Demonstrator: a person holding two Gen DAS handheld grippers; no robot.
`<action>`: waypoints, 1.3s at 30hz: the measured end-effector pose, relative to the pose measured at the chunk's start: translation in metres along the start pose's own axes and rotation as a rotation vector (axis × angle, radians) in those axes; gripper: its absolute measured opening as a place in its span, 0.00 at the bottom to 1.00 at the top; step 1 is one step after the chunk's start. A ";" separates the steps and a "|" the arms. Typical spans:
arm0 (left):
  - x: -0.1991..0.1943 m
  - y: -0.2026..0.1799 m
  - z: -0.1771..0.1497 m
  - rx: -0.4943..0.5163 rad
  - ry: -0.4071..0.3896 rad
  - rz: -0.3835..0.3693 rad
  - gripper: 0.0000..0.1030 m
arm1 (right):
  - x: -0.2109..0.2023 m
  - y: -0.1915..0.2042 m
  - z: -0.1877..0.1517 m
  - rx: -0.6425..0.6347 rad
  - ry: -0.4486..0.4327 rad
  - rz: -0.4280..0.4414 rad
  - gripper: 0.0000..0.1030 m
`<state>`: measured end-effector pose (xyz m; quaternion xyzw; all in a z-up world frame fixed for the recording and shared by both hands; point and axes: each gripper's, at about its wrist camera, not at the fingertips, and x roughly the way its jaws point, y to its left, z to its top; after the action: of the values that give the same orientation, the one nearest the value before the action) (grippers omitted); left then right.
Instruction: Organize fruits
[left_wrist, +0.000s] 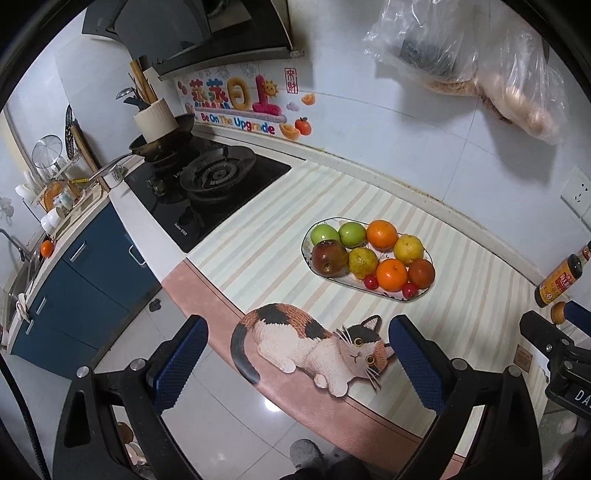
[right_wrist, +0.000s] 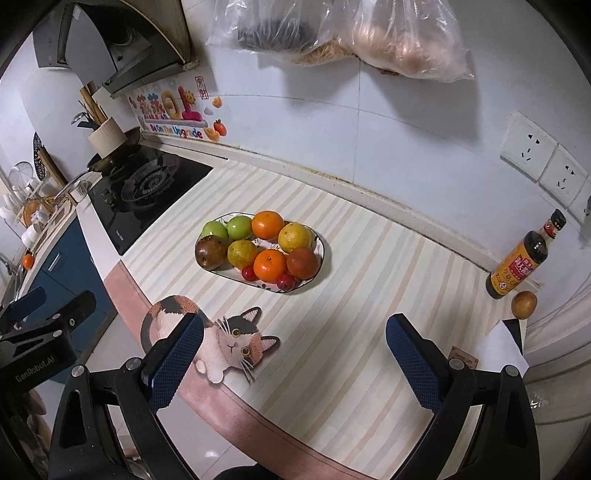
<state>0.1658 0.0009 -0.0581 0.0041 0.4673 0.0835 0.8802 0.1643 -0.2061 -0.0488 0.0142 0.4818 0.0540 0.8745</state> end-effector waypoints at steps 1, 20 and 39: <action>0.002 -0.001 0.000 0.000 0.003 -0.001 0.97 | 0.001 0.001 0.001 -0.004 0.002 -0.003 0.98; 0.006 -0.002 0.008 0.017 -0.005 -0.007 1.00 | 0.004 0.002 0.004 0.020 -0.001 -0.001 0.98; 0.004 0.000 0.009 0.012 -0.013 -0.014 1.00 | -0.004 0.008 0.006 0.020 -0.012 0.007 0.99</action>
<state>0.1751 0.0019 -0.0561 0.0065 0.4620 0.0746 0.8837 0.1665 -0.1985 -0.0411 0.0250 0.4769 0.0520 0.8771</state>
